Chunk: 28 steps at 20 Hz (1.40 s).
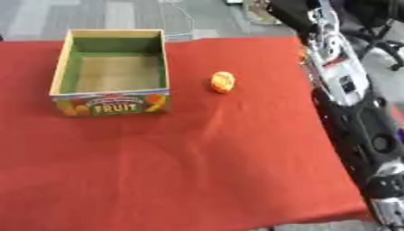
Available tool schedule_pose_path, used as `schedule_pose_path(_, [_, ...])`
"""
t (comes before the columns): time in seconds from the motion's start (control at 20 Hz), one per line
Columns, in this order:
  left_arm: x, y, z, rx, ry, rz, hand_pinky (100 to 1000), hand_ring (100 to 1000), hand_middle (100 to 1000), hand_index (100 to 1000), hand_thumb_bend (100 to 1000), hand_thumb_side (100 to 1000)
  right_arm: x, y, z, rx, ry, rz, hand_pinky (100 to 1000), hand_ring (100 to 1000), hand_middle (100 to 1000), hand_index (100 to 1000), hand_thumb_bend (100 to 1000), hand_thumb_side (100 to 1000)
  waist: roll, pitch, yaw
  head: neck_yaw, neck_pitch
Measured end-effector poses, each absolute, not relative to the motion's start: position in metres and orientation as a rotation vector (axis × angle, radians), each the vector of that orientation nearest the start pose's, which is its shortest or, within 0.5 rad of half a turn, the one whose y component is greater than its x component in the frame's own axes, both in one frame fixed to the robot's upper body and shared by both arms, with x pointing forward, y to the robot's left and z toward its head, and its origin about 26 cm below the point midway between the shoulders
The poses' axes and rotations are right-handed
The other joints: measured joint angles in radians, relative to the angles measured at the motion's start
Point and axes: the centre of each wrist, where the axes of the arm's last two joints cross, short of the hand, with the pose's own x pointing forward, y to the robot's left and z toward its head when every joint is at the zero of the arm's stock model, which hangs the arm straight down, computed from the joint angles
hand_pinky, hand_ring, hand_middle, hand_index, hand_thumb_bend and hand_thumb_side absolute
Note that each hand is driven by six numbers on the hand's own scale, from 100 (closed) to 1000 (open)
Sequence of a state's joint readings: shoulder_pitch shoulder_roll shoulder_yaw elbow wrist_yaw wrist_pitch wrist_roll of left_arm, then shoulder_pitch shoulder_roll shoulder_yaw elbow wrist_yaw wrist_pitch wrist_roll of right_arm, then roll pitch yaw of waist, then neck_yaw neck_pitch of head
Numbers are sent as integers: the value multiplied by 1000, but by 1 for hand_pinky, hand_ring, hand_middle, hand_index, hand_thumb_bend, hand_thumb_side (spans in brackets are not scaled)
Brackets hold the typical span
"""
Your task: Pick up objects on the table and place them in the box.
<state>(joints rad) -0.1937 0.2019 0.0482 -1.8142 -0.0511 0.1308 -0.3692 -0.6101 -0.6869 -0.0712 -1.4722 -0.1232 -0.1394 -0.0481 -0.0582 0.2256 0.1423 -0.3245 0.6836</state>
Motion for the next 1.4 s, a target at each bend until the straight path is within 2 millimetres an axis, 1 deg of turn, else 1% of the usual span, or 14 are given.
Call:
schedule_pose_path(0.2, [310,272,118,-53,-1794,-542,506,504,546,545,287,373,407,-387,251,-589,-2097,552,670,827,738,825,234,296,-4,-10,4,-3,1])
schedule_pose_path(0.4, [309,271,116,-61,-1785,-549,506,504,547,545,286,373,431,-400,241,-669,-1963,672,676,828,741,827,252,297,-5,-20,13,-8,2])
schedule_pose_path(0.55, [309,270,114,-68,-1778,-557,506,504,547,545,286,373,446,-409,227,-722,-1849,720,675,826,739,824,266,290,-6,-26,23,-15,9])
schedule_pose_path(0.7, [309,270,113,-73,-1776,-563,506,504,547,545,285,373,457,-414,205,-754,-1736,738,678,830,743,824,279,291,-6,-30,35,-22,10])
schedule_pose_path(0.8, [309,269,113,-78,-1774,-569,506,504,547,545,285,373,463,-416,190,-770,-1666,748,680,831,745,824,290,285,-6,-31,43,-27,11])
schedule_pose_path(0.95, [310,269,112,-81,-1770,-571,506,504,547,545,284,373,467,-417,174,-795,-1599,775,682,831,747,824,298,280,-5,-33,50,-31,17])
schedule_pose_path(1.15, [310,268,111,-86,-1767,-577,506,504,547,545,284,373,468,-416,162,-826,-1557,820,687,838,755,827,306,278,-5,-34,53,-36,18])
schedule_pose_path(1.4, [310,268,111,-87,-1767,-577,506,504,547,545,283,373,468,-413,154,-839,-1533,880,708,856,777,836,318,280,-4,-34,57,-38,18])
